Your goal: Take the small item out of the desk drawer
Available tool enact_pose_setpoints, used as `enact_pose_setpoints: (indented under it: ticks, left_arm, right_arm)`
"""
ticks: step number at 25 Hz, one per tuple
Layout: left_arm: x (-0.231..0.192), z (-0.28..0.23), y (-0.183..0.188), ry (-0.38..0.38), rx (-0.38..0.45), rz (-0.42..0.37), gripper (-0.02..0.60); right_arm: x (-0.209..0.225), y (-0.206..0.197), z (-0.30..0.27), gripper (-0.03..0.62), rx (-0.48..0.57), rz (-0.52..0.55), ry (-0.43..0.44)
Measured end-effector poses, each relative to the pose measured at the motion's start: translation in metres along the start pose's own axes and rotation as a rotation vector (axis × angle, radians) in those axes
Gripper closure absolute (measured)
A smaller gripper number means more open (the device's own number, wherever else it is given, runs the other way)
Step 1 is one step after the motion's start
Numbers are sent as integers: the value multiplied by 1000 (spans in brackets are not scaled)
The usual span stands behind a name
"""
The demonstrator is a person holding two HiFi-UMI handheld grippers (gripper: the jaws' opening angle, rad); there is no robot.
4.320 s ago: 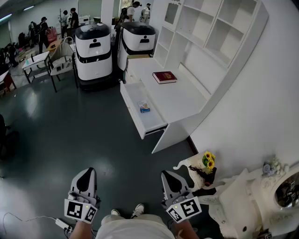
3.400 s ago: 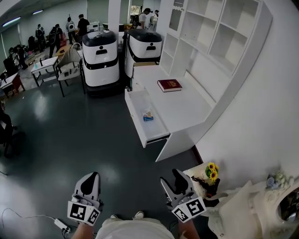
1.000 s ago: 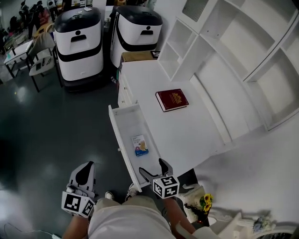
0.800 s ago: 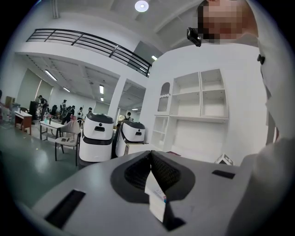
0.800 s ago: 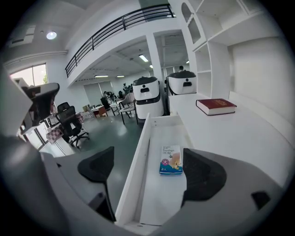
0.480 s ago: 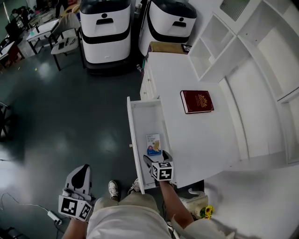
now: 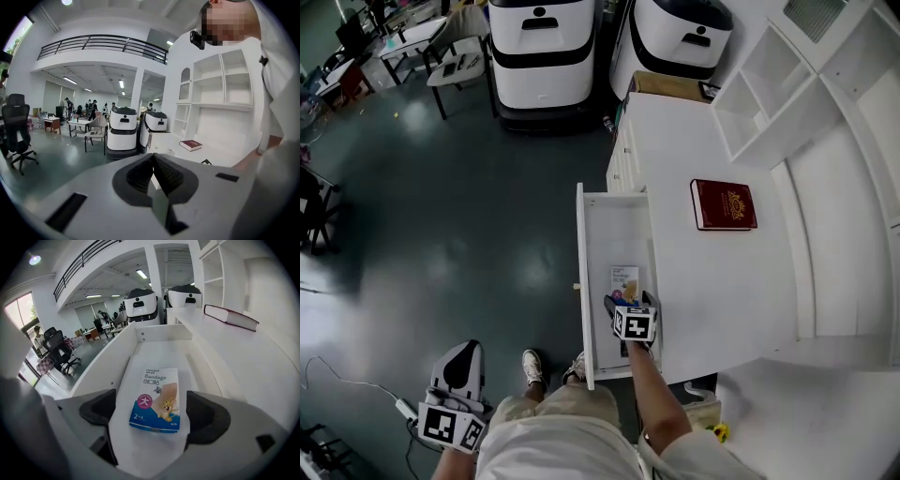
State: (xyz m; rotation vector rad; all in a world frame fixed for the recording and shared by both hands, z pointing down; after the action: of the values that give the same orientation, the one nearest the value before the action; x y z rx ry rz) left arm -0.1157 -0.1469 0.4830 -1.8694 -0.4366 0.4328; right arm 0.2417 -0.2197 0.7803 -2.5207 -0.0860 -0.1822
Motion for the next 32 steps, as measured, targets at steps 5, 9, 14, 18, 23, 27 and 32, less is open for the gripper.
enact_pose_setpoints:
  ticks: [5, 9, 14, 18, 23, 27, 32]
  left_arm:
    - [-1, 12, -6, 47, -17, 3, 565]
    - [-1, 22, -9, 78, -30, 9, 565]
    - [-2, 28, -12, 107, -44, 17, 565]
    - [-2, 31, -14, 122, -52, 23, 565]
    - [1, 32, -17, 136, -51, 33, 565]
    - [4, 34, -16, 139, -47, 36, 565]
    - [8, 38, -16, 130, -37, 37, 565]
  right_arm:
    - [8, -2, -21, 134, -34, -11, -4]
    - [10, -6, -35, 134, -63, -31, -14]
    - [13, 2, -43, 134, -55, -154, -24]
    - [13, 1, -53, 135, -99, -75, -59]
    - [11, -5, -56, 134, -94, 5, -75]
    - [12, -4, -57, 134, -100, 0, -73]
    - [13, -6, -54, 140, -120, 18, -79]
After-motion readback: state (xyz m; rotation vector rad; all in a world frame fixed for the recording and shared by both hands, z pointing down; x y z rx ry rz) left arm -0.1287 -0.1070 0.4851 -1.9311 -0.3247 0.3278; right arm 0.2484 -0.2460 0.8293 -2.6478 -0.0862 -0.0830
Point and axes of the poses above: the fingertips, and each gripper's own axes: z backward along the fingers, x to its right, y out of its top, the point moved 5 cm from there along z, backward along the fingers, and after that the axes turned 2 degrees about -z, right-handed, at the moved point
